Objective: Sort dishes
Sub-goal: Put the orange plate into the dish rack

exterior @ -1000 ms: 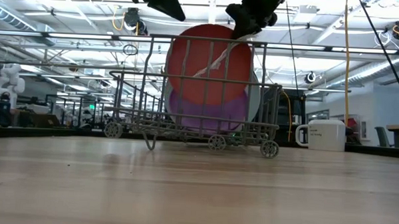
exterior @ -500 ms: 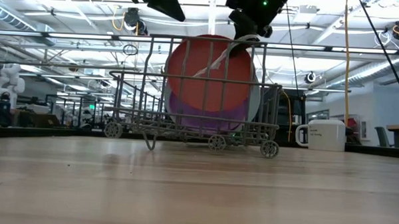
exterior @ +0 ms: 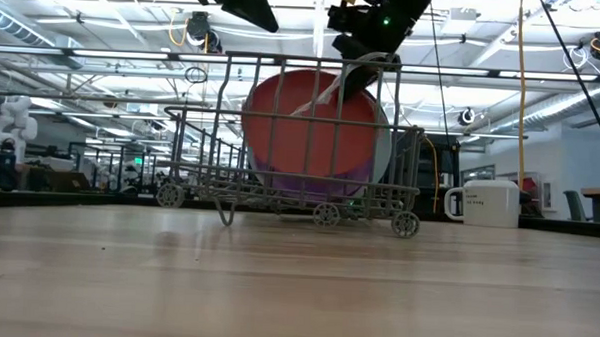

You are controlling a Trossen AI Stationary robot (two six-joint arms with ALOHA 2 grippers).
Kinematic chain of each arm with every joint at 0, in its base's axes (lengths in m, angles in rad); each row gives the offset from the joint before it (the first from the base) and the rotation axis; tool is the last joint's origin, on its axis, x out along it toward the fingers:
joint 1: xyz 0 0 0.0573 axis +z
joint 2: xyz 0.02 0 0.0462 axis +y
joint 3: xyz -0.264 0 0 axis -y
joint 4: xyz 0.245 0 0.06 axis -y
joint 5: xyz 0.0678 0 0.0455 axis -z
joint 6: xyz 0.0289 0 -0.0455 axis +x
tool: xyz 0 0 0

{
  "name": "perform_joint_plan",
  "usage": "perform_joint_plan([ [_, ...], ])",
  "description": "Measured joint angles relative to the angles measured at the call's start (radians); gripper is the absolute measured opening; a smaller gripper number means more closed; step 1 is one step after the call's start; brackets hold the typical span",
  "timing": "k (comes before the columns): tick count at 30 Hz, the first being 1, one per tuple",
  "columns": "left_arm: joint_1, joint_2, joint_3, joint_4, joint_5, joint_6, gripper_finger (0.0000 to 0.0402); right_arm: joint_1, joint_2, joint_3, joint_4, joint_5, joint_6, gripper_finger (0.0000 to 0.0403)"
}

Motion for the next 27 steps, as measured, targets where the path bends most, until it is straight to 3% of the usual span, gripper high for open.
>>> perform_joint_plan([
  [6,0.0,0.0,0.0,0.0,0.0,0.0,0.0004,0.013,0.018,-0.003,-0.008,-0.01,-0.013,0.0004],
  [15,0.0,0.0,0.0,0.002,0.0,0.015,0.0004,0.034,-0.019,-0.005,0.181,0.019,-0.22,0.0004],
  [20,-0.004,0.0,0.0,0.003,0.0,0.018,0.0004,0.038,-0.033,-0.005,0.162,0.041,-0.212,0.0004],
  [27,-0.002,0.0,0.0,-0.031,0.0,0.018,0.0004,0.047,-0.062,-0.005,-0.033,-0.003,-0.032,0.0004],
])
